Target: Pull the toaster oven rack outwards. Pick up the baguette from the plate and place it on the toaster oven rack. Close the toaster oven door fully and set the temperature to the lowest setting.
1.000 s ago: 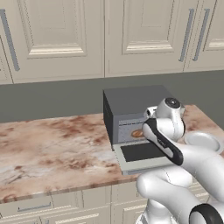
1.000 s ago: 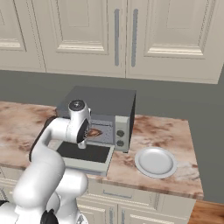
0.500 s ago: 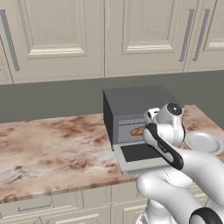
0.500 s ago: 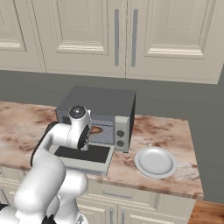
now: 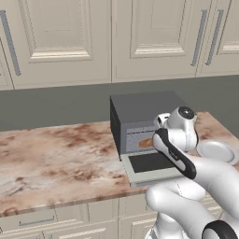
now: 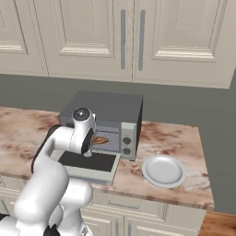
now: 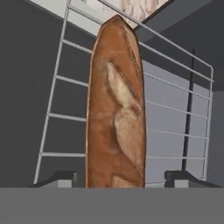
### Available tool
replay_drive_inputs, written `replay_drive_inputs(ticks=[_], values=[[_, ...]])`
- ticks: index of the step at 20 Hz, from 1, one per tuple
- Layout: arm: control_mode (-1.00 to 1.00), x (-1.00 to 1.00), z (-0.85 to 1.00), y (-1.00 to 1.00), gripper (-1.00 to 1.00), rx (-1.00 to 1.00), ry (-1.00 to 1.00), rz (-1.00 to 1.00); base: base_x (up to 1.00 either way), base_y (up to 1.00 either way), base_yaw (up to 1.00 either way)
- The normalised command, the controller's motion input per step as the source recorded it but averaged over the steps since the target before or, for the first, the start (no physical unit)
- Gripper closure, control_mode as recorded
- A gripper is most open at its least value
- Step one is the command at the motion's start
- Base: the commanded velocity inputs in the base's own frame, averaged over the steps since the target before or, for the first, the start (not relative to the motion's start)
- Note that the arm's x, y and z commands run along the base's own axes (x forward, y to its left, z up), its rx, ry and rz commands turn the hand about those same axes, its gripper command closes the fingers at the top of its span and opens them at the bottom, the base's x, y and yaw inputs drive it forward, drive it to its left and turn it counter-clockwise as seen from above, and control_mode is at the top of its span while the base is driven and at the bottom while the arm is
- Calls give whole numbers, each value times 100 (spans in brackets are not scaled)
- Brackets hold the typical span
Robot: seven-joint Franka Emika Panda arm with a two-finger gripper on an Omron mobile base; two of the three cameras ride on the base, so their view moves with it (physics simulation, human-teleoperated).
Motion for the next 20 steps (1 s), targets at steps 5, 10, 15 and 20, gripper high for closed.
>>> replay_drive_inputs(ticks=[5,10,15,20], values=[[-100,0,6,0,-100,0,0,0,0,0,0],[-100,-15,25,-8,-100,0,0,0,0,0,0],[-100,-27,33,-11,-100,0,15,0,0,0,0],[-100,-83,4,-1,-100,0,13,5,0,0,0]])
